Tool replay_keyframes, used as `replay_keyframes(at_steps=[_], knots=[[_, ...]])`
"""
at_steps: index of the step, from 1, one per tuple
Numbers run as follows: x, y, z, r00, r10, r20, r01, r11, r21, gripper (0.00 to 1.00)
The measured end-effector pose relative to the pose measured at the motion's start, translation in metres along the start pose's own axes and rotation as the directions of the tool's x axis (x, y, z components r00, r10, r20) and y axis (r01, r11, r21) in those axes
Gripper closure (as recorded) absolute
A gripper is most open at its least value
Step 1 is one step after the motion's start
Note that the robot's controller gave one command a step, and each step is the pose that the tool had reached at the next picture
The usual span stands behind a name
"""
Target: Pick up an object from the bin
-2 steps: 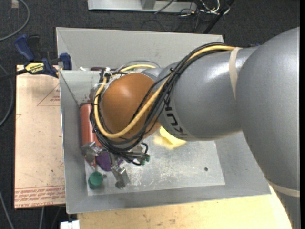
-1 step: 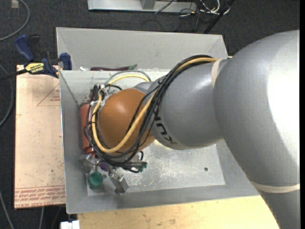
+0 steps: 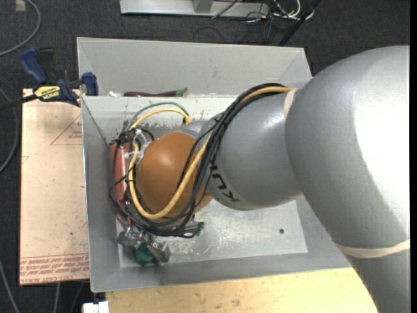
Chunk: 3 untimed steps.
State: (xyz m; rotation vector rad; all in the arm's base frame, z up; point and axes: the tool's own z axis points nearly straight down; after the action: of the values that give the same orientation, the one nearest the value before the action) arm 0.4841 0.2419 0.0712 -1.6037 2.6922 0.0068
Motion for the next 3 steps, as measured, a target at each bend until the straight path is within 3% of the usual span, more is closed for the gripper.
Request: replay_keyframes(at_steps=[2,3], knots=[[0.001,0.001,-0.003,1.0,0.0,-0.001,0.0,1.0,-0.002,1.0],[0.001,0.002,-0.022,1.0,0.0,-0.005,0.0,1.0,-0.004,1.0]])
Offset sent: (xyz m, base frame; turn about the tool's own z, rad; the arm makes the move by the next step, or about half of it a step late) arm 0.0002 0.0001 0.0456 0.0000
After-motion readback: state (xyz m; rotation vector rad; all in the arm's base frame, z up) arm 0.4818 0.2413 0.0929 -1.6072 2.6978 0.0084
